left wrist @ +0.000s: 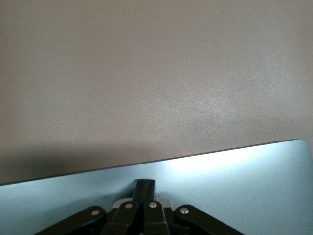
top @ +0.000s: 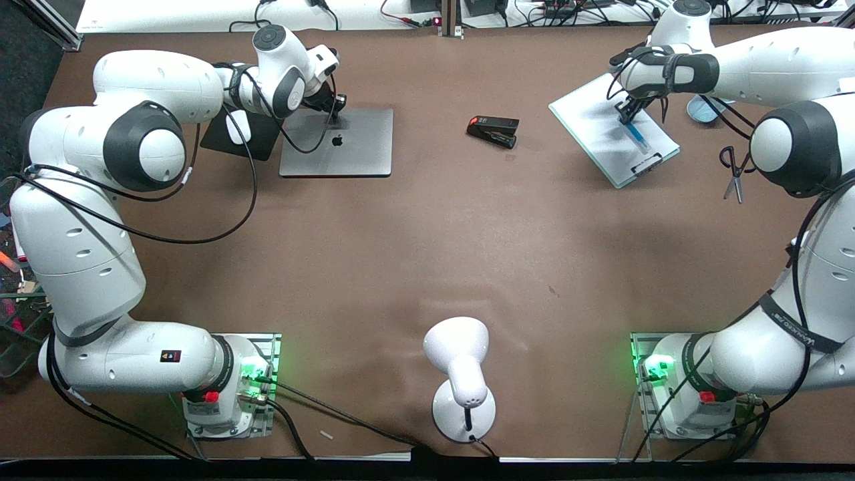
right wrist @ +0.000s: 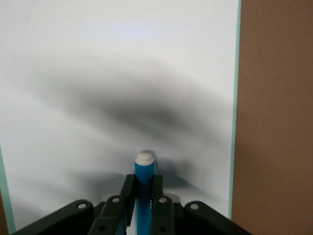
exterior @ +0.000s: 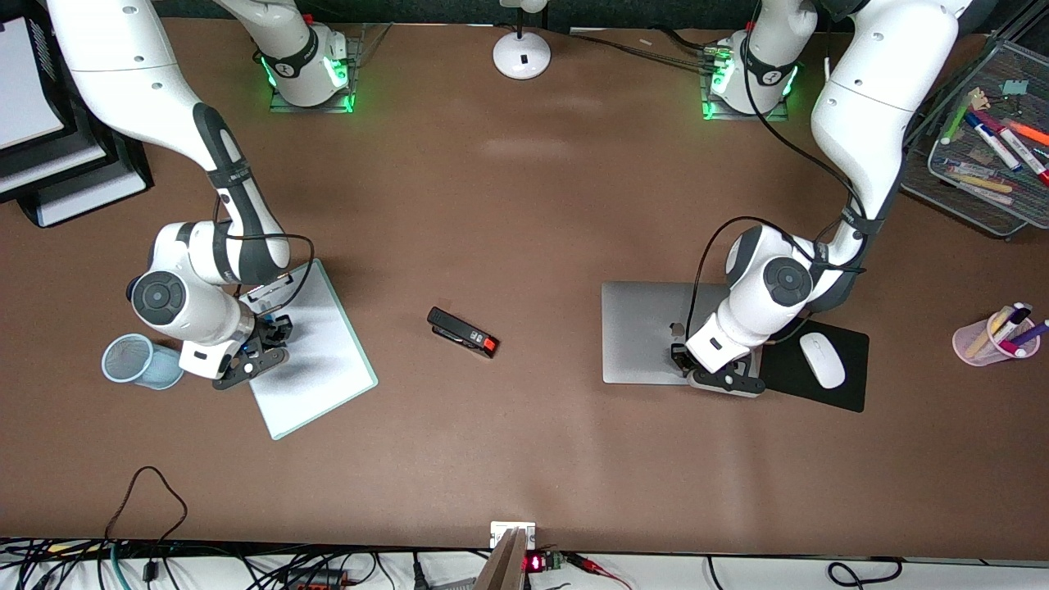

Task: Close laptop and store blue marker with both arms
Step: 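Press the laptop lid shut with the left gripper, then carry the marker to the pen cup while the left gripper withdraws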

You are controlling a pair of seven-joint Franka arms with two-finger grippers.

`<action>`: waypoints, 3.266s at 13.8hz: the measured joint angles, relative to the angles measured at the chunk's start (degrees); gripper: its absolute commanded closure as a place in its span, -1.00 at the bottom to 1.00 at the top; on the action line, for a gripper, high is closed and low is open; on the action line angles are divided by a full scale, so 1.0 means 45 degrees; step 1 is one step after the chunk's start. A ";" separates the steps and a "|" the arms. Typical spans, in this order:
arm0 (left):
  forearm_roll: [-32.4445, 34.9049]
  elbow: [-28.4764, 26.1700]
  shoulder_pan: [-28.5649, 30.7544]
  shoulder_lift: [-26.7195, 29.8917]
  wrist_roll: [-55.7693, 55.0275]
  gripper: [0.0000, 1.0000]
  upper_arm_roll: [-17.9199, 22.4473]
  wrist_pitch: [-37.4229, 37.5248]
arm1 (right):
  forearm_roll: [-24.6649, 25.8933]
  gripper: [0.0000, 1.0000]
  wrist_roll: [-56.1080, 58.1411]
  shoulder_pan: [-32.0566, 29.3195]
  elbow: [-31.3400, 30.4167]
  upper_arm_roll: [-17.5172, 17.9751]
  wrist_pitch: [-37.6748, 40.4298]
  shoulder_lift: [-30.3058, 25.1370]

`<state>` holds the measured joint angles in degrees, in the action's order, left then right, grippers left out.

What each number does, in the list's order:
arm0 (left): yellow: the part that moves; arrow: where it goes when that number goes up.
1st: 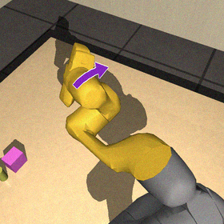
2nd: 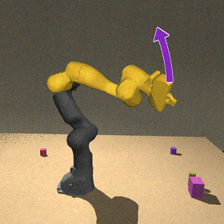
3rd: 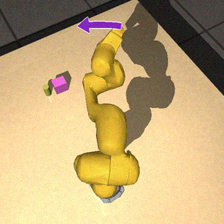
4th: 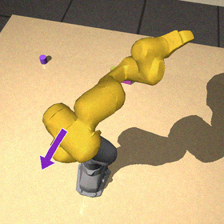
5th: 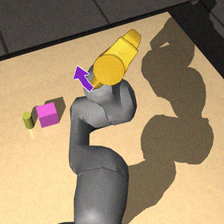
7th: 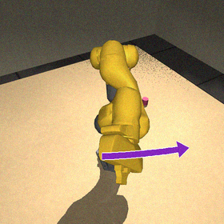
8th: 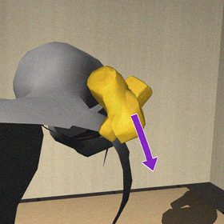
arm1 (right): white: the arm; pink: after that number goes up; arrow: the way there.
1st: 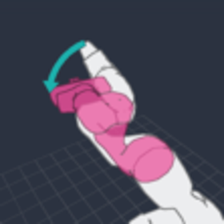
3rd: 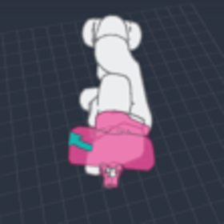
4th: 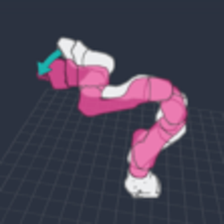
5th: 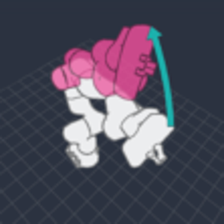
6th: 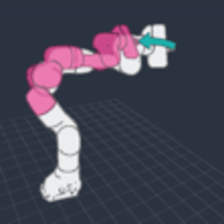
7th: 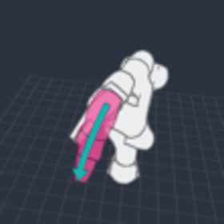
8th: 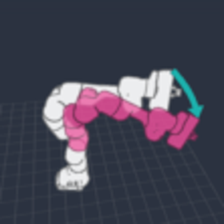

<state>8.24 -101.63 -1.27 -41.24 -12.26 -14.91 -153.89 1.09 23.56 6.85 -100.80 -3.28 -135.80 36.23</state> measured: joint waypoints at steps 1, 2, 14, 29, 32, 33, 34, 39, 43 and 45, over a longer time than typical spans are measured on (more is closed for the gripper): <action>0.0000 0.0009 -0.0004 -0.0001 0.0000 1.00 0.0004 0.0000 | 0.0000 0.90 0.0010 0.0012 0.0099 0.0002 -0.0004 -0.0062; 0.0000 0.0013 -0.0006 -0.0004 0.0000 1.00 0.0008 -0.0001 | 0.0001 0.90 0.0015 0.0031 0.0182 0.0005 -0.0007 -0.0186; 0.0016 0.0696 -0.0010 0.2246 0.0013 0.55 -0.0073 0.4598 | -0.1418 0.98 0.7084 -0.1512 0.0583 -0.0070 0.0083 -0.2291; -0.0731 0.0677 0.0184 0.7454 0.0537 -1.00 -0.0448 1.2611 | -0.8903 0.97 1.7758 -0.4762 0.3503 -0.0085 0.5856 -0.1730; -0.1141 0.0674 0.0759 0.8152 0.1259 -1.00 -0.0381 1.3517 | -0.9383 0.97 1.8749 -0.5386 0.4409 -0.0088 0.7223 -0.1171; -0.1149 0.0673 0.0900 0.8337 0.1436 -1.00 -0.0367 1.3732 | -0.9637 0.97 1.9171 -0.5595 0.4537 -0.0087 0.7566 -0.1031; -0.1150 0.0672 0.1055 0.8493 0.1667 -1.00 -0.0360 1.3859 | -0.9989 0.97 1.9654 -0.5784 0.4608 -0.0088 0.7834 -0.0911; -0.1350 0.0650 0.1502 0.9073 0.2608 -1.00 0.0094 1.4003 | -1.1002 0.94 2.0985 -0.6527 0.5086 -0.0090 0.8373 -0.0204; -0.1677 0.0624 0.1532 0.9372 0.3146 -1.00 0.2049 1.3885 | -1.1896 0.95 2.1341 -0.6944 0.5868 -0.0089 0.8614 0.0658; -0.1849 0.0557 0.1517 0.9345 0.3300 -1.00 0.2673 1.3364 | -1.2111 0.95 2.1573 -0.7094 0.5991 -0.0089 0.8657 0.0950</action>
<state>-0.08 -99.12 5.56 0.81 2.59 -2.88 -93.76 -53.40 120.64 -25.07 -73.85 -3.68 -96.84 40.50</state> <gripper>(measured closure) 0.000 0.824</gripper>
